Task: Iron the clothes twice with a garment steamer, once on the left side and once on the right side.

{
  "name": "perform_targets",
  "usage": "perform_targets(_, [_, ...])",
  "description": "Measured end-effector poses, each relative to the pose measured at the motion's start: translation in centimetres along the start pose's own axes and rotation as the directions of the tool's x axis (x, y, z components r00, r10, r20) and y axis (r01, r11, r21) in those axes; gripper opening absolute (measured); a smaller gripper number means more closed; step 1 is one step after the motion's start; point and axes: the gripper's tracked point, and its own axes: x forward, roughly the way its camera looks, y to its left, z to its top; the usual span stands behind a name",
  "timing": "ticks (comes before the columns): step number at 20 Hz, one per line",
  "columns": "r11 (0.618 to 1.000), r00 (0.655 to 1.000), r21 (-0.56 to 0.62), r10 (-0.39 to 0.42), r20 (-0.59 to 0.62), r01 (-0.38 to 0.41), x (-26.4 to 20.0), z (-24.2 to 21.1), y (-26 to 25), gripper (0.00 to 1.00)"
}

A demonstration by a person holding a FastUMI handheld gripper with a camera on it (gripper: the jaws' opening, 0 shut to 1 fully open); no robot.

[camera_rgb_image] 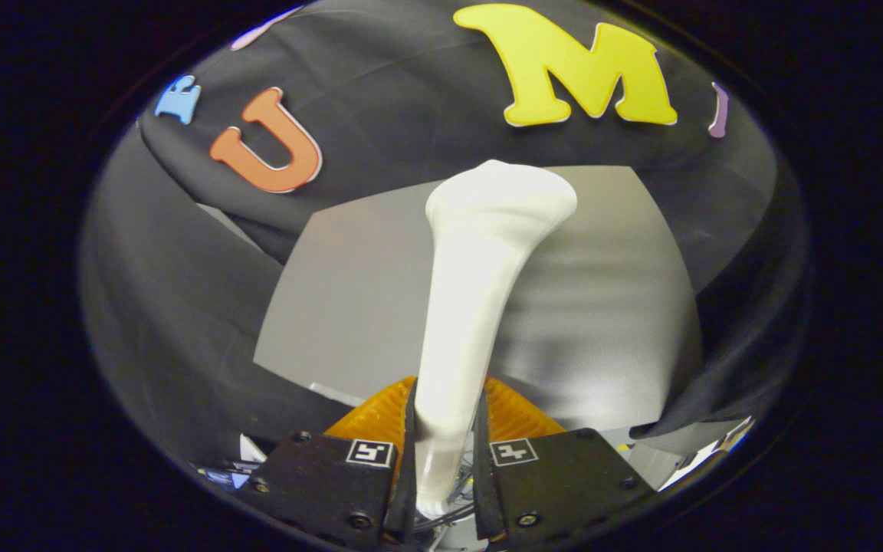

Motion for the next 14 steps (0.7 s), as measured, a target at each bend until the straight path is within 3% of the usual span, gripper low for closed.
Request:
perform_targets(8, [0.987, 0.986, -0.122, 0.117, 0.117, -0.103, -8.3, -4.1, -0.4, 0.33])
perform_targets(14, [0.970, 0.955, -0.209, 0.174, 0.238, -0.125, -15.7, -8.1, -3.1, 0.33])
